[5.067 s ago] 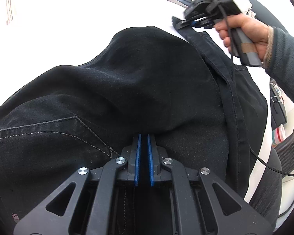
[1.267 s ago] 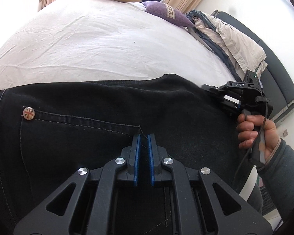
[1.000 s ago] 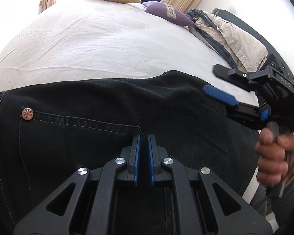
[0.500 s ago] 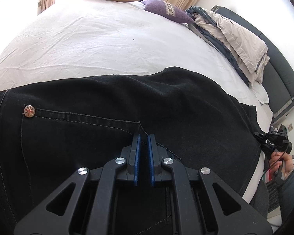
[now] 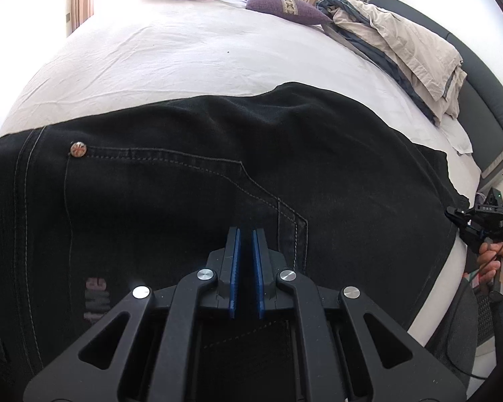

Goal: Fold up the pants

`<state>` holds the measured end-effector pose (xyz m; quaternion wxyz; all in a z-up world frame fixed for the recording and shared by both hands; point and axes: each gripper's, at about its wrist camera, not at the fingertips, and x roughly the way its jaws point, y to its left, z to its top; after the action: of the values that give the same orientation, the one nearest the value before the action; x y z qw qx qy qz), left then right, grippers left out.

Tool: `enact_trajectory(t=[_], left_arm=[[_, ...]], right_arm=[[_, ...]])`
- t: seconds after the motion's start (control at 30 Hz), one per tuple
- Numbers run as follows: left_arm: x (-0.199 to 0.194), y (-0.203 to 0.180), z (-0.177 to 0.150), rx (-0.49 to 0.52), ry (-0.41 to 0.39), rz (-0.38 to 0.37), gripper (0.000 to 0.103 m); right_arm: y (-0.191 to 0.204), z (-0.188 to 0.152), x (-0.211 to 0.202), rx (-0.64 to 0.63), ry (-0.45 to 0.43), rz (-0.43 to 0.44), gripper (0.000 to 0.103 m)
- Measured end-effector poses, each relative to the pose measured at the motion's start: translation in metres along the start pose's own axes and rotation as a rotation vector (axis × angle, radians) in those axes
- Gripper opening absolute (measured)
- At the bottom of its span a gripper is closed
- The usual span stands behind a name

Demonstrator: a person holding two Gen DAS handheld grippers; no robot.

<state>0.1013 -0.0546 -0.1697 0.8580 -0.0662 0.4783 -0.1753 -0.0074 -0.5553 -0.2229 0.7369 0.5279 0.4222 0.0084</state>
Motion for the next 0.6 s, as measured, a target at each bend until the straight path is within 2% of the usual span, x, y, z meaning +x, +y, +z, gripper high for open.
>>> enact_trajectory(t=[0.07, 0.1, 0.13, 0.17, 0.2, 0.27, 0.3, 0.33, 0.43, 0.5, 0.53, 0.57, 0.6], left_arm=[[-0.006, 0.0, -0.007, 0.004, -0.009, -0.01, 0.007], [-0.01, -0.002, -0.009, 0.011, -0.007, -0.006, 0.007], [-0.013, -0.005, -0.01, 0.017, -0.001, 0.004, 0.007], [-0.017, -0.009, -0.009, 0.025, 0.007, 0.016, 0.007], [-0.021, -0.015, -0.007, 0.028, 0.006, 0.021, 0.007], [-0.029, -0.03, -0.001, 0.037, -0.024, -0.014, 0.007], [-0.031, -0.041, 0.005, 0.061, -0.046, -0.026, 0.007], [-0.031, -0.049, 0.008, 0.081, -0.057, -0.032, 0.007], [-0.014, -0.053, 0.017, 0.081, -0.013, -0.04, 0.008], [0.003, -0.037, 0.015, 0.046, 0.047, 0.011, 0.007], [0.005, -0.022, 0.011, 0.001, 0.058, -0.004, 0.007], [0.0, -0.009, 0.008, -0.039, 0.043, -0.043, 0.007], [-0.006, 0.002, 0.005, -0.057, 0.031, -0.043, 0.007]], right_arm=[[-0.024, 0.006, -0.035, 0.031, -0.079, -0.043, 0.0], [-0.024, 0.006, -0.05, 0.026, -0.122, -0.094, 0.002], [-0.017, 0.006, -0.062, -0.006, -0.164, -0.181, 0.008], [-0.005, 0.004, -0.07, -0.045, -0.187, -0.232, 0.031], [0.009, 0.001, -0.072, -0.072, -0.189, -0.212, 0.046], [0.045, -0.011, -0.058, -0.132, -0.145, -0.043, 0.05], [0.068, -0.02, -0.042, -0.175, -0.093, 0.025, 0.056], [0.095, -0.033, -0.018, -0.227, -0.025, 0.069, 0.057], [0.15, -0.084, 0.061, -0.321, 0.209, 0.168, 0.058], [0.159, -0.107, 0.106, -0.327, 0.313, 0.159, 0.058], [0.155, -0.112, 0.123, -0.315, 0.354, 0.11, 0.057], [0.147, -0.111, 0.132, -0.297, 0.364, 0.058, 0.041], [0.139, -0.106, 0.132, -0.279, 0.356, 0.062, 0.029]])
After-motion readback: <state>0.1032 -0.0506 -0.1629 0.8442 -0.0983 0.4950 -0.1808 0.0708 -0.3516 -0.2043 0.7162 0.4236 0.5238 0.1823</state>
